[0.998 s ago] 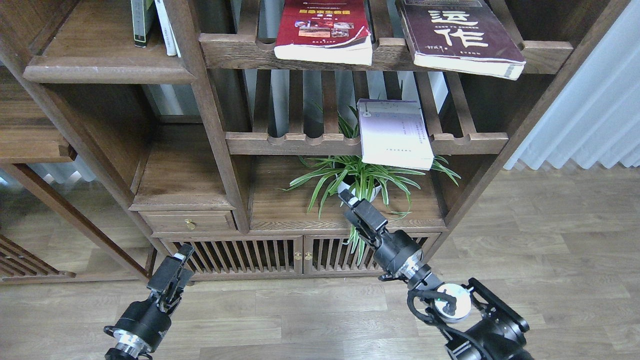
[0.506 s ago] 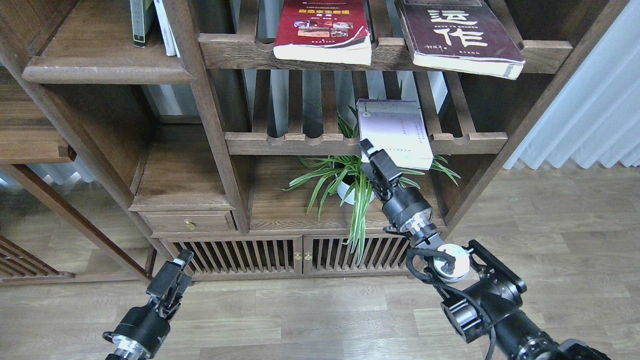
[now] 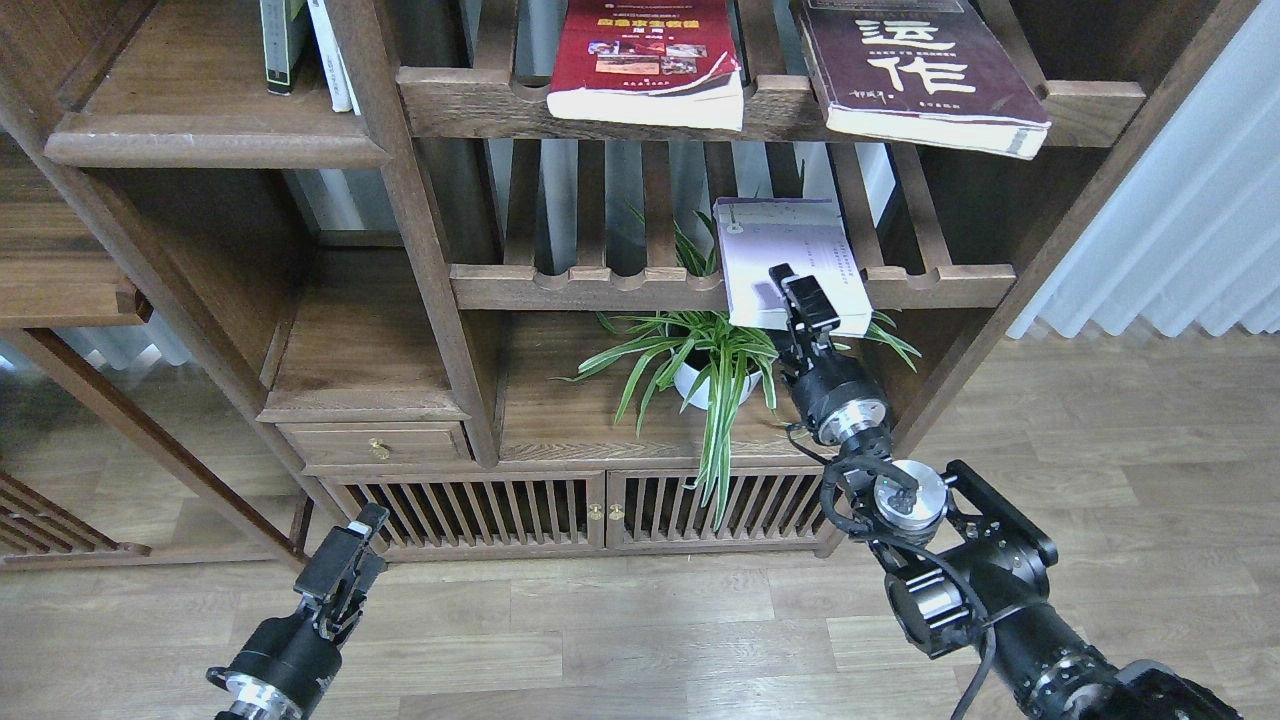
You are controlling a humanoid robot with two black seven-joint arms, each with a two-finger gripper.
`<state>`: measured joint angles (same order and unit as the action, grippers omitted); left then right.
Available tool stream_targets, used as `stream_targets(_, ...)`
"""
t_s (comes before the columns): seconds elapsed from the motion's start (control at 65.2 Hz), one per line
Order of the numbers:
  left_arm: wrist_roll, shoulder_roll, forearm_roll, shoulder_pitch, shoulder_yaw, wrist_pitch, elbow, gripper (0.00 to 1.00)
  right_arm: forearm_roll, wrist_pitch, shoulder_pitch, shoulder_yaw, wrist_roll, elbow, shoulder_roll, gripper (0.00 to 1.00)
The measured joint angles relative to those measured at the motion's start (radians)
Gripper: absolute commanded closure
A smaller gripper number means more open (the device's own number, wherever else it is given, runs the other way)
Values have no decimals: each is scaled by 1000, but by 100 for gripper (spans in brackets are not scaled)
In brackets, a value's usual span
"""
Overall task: Organize books on shelf
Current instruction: 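Grasp the white book with the right gripper and pull it off the shelf, then lower the white book and pass it to the left gripper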
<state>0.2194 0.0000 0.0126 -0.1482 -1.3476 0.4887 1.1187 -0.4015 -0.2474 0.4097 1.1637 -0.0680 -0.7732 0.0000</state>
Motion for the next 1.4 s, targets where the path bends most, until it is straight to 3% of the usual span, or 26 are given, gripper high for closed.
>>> stream_targets(0.015,0,0,0,0,0,0,0,0,-1,0,0,1,0,0,0,67)
stream_targets(0.031,0,0,0,0,0,0,-1,0,-2,0,0,1,0,0,0,79)
stream_targets(0.061,0,0,0,0,0,0,-1,0,-4,-2,0,2,0,0,0,91)
stream_targets(0.092,0,0,0,-1,1,0,-2,0,-5,-5,-2,3,0,0,0,95)
stream_targets(0.414,13,0,2,-1,2,0,-5,0,-13,-55,-23,-8,6,-15,0,95)
stream_targets(0.553,20,0,2,-1,8,0,-5,0,-18,-95,-68,-11,21,-93,0,95)
stream_targets(0.767,22,0,3,-7,39,0,-28,0,-23,-219,-274,-17,110,-305,0,94)
stream_targets(0.921,13,0,0,-21,58,0,-40,0,-24,-239,-400,-43,161,-337,0,95)
stream_targets(1.397,11,9,-137,-12,121,0,-72,0,-23,-242,-595,-219,178,-334,0,95)
